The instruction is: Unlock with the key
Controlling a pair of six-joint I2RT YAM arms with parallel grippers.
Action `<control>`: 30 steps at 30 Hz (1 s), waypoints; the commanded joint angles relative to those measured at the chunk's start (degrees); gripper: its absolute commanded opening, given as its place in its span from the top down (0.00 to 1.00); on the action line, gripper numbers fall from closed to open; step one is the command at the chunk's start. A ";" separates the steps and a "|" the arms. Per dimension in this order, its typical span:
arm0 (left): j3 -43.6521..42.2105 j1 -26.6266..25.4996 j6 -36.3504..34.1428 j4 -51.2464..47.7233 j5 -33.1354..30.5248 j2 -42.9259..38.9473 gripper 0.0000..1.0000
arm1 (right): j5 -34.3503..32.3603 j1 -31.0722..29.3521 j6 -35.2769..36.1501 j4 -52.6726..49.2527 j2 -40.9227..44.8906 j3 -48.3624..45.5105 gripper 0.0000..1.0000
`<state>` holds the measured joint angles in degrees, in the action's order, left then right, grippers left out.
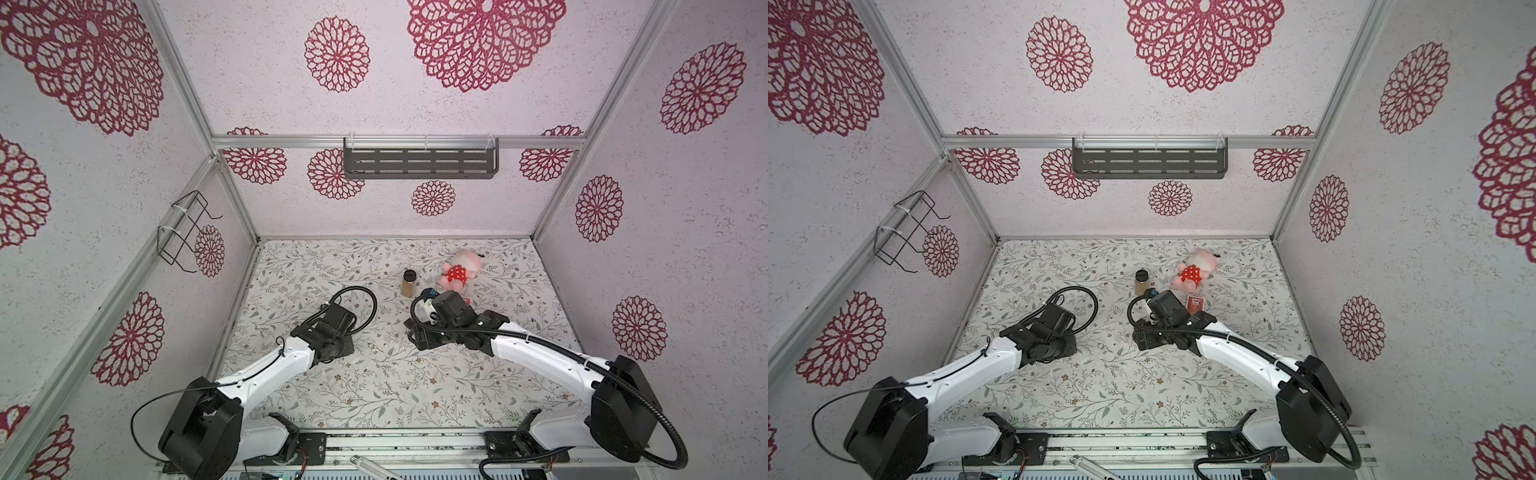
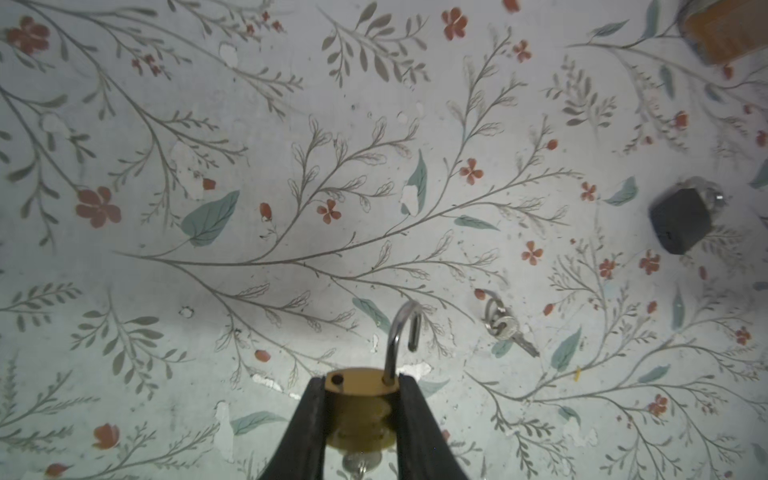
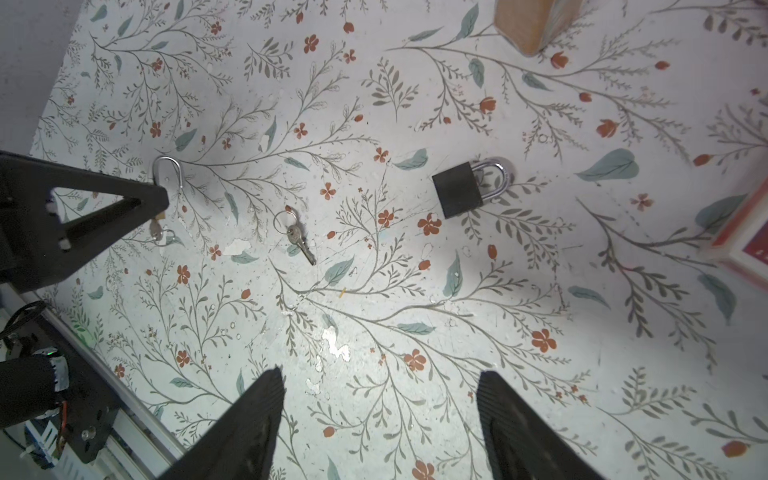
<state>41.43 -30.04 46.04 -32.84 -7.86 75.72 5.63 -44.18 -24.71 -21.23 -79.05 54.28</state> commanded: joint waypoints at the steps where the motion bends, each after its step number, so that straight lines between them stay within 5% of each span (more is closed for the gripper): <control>1: 1.68 1.87 -0.36 2.45 4.12 3.63 1.00 | 0.75 -0.31 -2.26 4.00 0.04 -0.84 0.24; 26: 8.22 4.63 -8.01 -0.53 3.99 18.17 1.00 | -0.89 -0.30 -2.55 5.27 -0.95 -1.64 0.24; 30: 9.01 4.66 -8.58 -1.99 2.71 18.14 0.90 | -1.27 -0.27 -2.47 4.71 -1.09 -0.94 0.24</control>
<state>49.36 -25.91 38.85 -33.32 -3.73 92.95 5.74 -44.29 -26.63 -16.51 -80.14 51.83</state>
